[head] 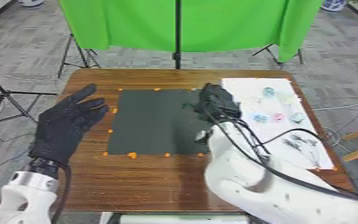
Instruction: Arrange flowers
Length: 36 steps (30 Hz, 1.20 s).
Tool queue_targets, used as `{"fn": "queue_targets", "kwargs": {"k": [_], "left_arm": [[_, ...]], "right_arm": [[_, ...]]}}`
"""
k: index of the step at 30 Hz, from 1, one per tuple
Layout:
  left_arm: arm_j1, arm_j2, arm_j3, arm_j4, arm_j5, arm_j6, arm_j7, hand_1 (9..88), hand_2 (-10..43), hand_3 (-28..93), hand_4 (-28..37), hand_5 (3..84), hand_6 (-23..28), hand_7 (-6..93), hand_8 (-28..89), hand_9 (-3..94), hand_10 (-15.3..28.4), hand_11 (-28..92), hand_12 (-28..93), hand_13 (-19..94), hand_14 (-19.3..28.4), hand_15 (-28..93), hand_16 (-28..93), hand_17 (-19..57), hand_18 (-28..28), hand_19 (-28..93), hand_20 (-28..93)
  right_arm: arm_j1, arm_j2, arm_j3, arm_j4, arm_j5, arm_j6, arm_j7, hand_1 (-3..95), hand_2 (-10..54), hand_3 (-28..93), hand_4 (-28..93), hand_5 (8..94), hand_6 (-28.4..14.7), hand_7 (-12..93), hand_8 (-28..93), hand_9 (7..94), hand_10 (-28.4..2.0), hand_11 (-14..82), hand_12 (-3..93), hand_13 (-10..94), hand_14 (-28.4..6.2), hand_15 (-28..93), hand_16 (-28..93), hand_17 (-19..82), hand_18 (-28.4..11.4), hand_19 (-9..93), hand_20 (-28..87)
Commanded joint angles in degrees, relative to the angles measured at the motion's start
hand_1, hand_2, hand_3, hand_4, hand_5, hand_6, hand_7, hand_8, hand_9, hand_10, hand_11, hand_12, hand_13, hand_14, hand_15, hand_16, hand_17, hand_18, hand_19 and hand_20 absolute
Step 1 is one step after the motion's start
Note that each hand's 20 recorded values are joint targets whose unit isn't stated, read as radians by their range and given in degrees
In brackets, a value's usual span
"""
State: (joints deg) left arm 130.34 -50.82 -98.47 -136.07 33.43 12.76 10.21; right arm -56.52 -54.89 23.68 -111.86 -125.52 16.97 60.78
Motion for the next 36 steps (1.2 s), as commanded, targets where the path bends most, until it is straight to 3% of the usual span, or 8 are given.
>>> {"fn": "queue_targets", "kwargs": {"k": [1, 5, 13, 21, 22, 25, 33, 36], "left_arm": [[-4.0, 3.05, 0.88, 0.22, -0.49, -0.56, 2.66, 23.8, 6.4, 79, -20.6, 36.5, 9.2, 16.1, -10, 33.4, 21.6, 29, 12, 22, 28.1, 49, -8, -11.1, 23.7, 53, 15], [-6.9, 5.00, 1.59, 0.61, -0.76, -1.29, 4.50, 23.8, 6.3, 79, -20.6, 36.5, 9.3, 16.2, -10, 33.5, 21.7, 29, 12, 22, 28.3, 50, -8, -10.8, 24.1, 54, 16], [-15.7, 7.38, 5.44, 1.96, -0.67, -3.10, 3.15, 24.0, 6.3, 79, -20.6, 36.7, 9.4, 16.1, -10, 33.8, 21.6, 29, 12, 23, 28.3, 50, -8, -10.2, 24.4, 56, 17], [-17.8, 7.51, 7.97, 2.29, -0.79, -4.35, 3.92, 23.9, 6.3, 79, -20.6, 36.7, 9.4, 16.1, -10, 33.9, 21.7, 29, 12, 23, 28.3, 50, -8, -10.1, 24.4, 55, 18], [-17.8, 9.00, 8.51, 2.29, -1.05, -4.07, 6.38, 23.9, 6.3, 79, -20.7, 36.7, 9.4, 16.1, -10, 33.9, 21.7, 29, 12, 23, 28.3, 50, -8, -10.1, 24.4, 55, 18], [-16.2, 9.76, 8.45, 1.83, -1.32, -3.39, 9.00, 24.0, 6.3, 79, -20.7, 36.7, 9.4, 16.1, -10, 33.9, 21.7, 29, 12, 23, 28.3, 50, -8, -10.1, 24.4, 55, 18], [-16.5, 10.14, 8.87, 2.03, -1.54, -3.95, 10.31, 23.9, 6.3, 79, -20.6, 36.6, 9.4, 16.1, -10, 33.9, 21.8, 29, 12, 23, 28.3, 50, -8, -10.1, 24.4, 55, 18], [-16.4, 10.96, 9.59, 1.99, -1.89, -3.53, 12.31, 24.0, 6.3, 79, -20.6, 36.6, 9.4, 16.1, -10, 33.9, 21.8, 29, 12, 23, 28.3, 50, -8, -10.1, 24.4, 55, 18]], "right_arm": [[15.5, -11.4, -8.4, 7.6, 7.2, 0.5, -2.2, 53.1, -9.5, 75, -20, 88.6, -6.1, 28, 23, 86.1, -12.4, 58.2, 27.5, 89, -6.3, 76, 21, 45, -23.5, 93, 22], [22.9, -15.2, -15.9, 12.9, 13.2, 2.7, -0.5, 53.1, -9.5, 75, -20, 88.6, -6.1, 28, 23, 86.1, -12.4, 58.2, 27.5, 89, -6.3, 76, 21, 45, -23.4, 93, 22], [28.7, -20.4, -21.7, 20.6, 23.1, 4.3, 3.6, 53.0, -9.5, 75, -20, 88.6, -6.0, 28, 22, 86.0, -12.3, 58.2, 27.4, 89, -6.1, 76, 21, 45, -23.2, 93, 22], [28.8, -22.6, -25.7, 21.3, 27.1, 5.1, 4.3, 54.2, -9.5, 73, -23, 88.0, -5.6, 28, 20, 85.7, -12.0, 58.8, 26.1, 89, -5.7, 75, 21, 45, -22.7, 93, 22], [31.2, -22.8, -28.0, 21.3, 28.6, 6.7, 4.3, 54.4, -9.5, 73, -24, 87.9, -5.5, 28, 20, 85.6, -11.9, 58.8, 26.0, 89, -5.6, 75, 21, 45, -22.7, 93, 22], [31.8, -23.2, -29.8, 21.1, 29.4, 7.2, 3.4, 54.9, -9.5, 72, -25, 88.0, -5.4, 28, 18, 85.5, -11.8, 58.8, 25.7, 89, -5.6, 75, 21, 45, -22.5, 93, 22], [32.2, -23.4, -31.0, 21.5, 30.2, 9.8, 4.5, 54.4, -9.5, 71, -28, 88.5, -3.7, 27, 13, 87.1, -11.3, 57.5, 24.7, 89, -5.6, 74, 20, 45, -21.9, 93, 21], [32.9, -23.6, -32.1, 21.9, 30.9, 9.1, 4.6, 54.0, -9.5, 71, -28, 88.8, -3.5, 26, 11, 87.4, -11.2, 57.2, 24.7, 89, -5.6, 74, 20, 45, -21.8, 93, 21]]}}
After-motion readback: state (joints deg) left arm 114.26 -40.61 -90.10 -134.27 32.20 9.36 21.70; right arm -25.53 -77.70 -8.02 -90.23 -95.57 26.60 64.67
